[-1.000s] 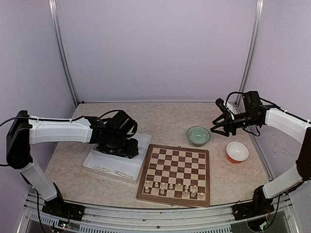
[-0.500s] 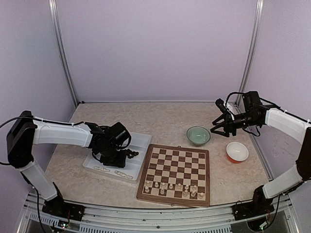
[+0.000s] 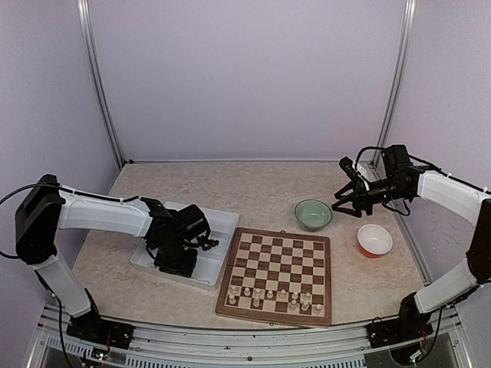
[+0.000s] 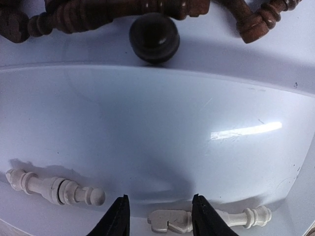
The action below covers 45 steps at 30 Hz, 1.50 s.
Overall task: Set up the chess pieces on the board
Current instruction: Pick up the chess pile from the storage box.
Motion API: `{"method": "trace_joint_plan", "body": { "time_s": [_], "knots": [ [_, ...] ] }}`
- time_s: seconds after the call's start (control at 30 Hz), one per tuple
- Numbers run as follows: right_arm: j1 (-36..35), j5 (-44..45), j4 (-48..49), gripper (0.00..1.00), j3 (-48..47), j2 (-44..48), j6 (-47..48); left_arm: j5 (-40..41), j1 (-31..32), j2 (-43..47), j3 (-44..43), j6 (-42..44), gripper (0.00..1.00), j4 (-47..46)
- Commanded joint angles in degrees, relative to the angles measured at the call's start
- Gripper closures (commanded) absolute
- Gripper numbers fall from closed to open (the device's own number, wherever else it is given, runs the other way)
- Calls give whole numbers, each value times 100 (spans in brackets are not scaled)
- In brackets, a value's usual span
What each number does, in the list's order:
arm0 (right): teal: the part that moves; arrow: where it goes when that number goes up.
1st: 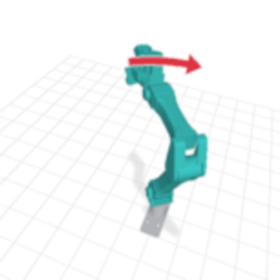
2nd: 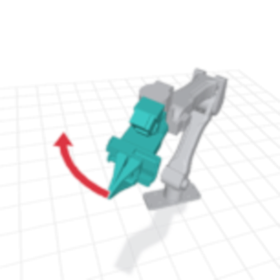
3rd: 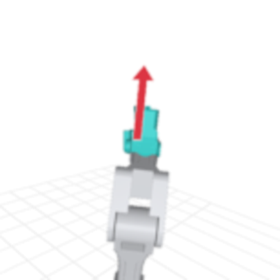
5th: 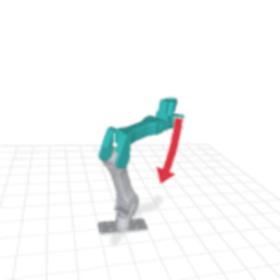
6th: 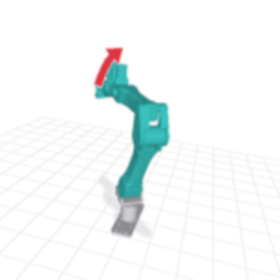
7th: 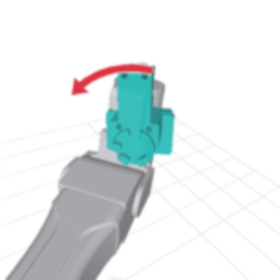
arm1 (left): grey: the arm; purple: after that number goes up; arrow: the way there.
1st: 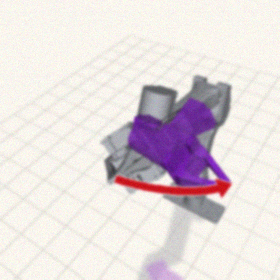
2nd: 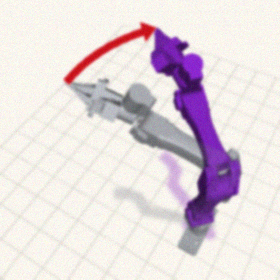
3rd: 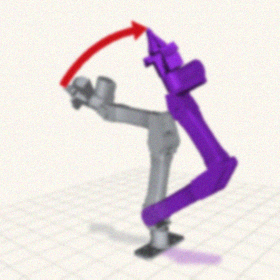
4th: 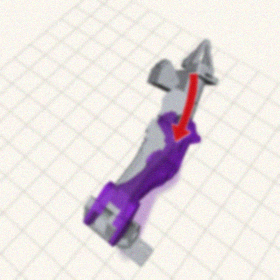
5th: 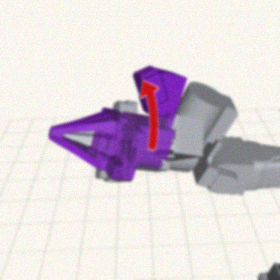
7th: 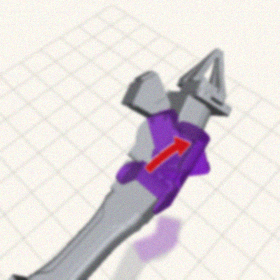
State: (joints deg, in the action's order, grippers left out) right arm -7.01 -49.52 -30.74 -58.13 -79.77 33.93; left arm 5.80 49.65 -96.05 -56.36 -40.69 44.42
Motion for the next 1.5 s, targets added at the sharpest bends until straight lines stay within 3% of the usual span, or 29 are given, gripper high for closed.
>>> {"method": "trace_joint_plan", "body": {
  "time_s": [0.0, 0.23, 0.53, 0.8, 0.87, 1.0, 1.07, 1.47],
  "knots": [
    [-29, -137, -152, 44, -144, -57, 78, -322, 40, -227, -6, 59, 62, 136],
    [-42, -136, -159, 44, -130, -43, 67, -441, 30, -494, -311, 343, 79, 91],
    [-47, -191, -163, 44, -144, -63, 19, -100, 10, -68, -1074, 483, 85, 530],
    [-200, -335, -217, 44, -236, -183, 3, -327, 2, 396, -1083, 552, 86, 112],
    [-280, -353, -245, 44, -256, -195, 11, -505, 7, 444, -971, 601, 82, 19],
    [-424, -323, -262, 44, -259, -238, 32, -325, 187, 245, -811, 582, 57, 488],
    [-486, -308, -280, 44, -274, -271, 56, -361, 212, 170, -608, 538, 51, 513],
    [-729, -226, -404, 44, -316, -379, 203, -1014, 440, -354, 129, 532, 46, -119]
  ]
}}
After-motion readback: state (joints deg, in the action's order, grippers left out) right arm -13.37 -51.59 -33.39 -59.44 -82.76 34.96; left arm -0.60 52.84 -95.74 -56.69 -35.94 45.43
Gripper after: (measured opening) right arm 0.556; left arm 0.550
